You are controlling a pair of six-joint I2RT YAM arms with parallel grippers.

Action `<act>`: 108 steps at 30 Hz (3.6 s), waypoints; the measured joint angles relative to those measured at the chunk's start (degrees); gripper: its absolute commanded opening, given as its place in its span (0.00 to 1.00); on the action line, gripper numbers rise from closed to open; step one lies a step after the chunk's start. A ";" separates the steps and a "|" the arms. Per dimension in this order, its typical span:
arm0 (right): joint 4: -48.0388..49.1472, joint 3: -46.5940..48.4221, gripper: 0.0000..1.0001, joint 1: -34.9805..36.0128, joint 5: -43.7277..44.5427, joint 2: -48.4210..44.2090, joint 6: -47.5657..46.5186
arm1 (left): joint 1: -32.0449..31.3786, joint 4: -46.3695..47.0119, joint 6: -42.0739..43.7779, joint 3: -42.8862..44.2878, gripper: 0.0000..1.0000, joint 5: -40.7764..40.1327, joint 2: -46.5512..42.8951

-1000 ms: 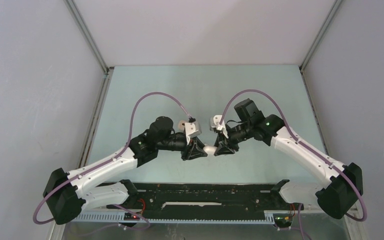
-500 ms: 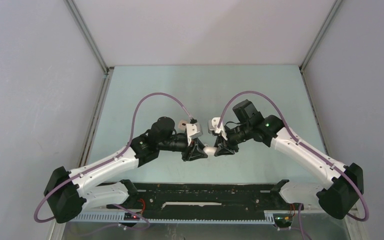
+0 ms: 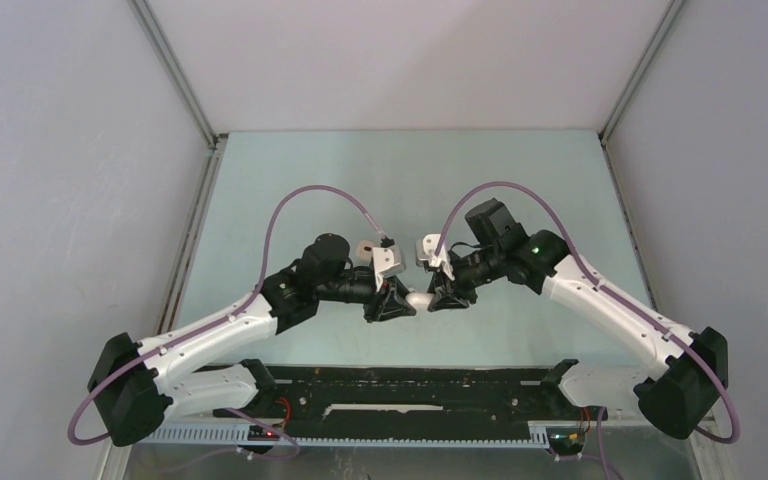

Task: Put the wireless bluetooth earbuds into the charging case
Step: Pick up the charging case at the center of the board, then open the charging case, then pick up the earbud from the center of the board.

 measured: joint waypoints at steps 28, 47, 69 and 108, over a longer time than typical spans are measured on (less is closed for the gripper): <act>-2.82 3.80 0.54 -5.95 -9.73 4.87 4.94 | -0.61 -0.02 1.57 -1.51 0.00 1.53 -0.59; -1.05 3.80 0.53 -10.19 -8.33 4.79 7.80 | -0.98 -0.96 1.73 -1.51 0.00 1.95 -0.59; -1.09 3.82 0.34 -20.02 -6.21 8.96 4.15 | 1.84 -3.23 -1.09 -1.51 0.00 -11.58 -9.84; 6.97 13.51 0.22 -8.59 26.10 39.67 4.79 | 10.97 -4.15 -10.03 -1.51 0.01 -26.73 -16.09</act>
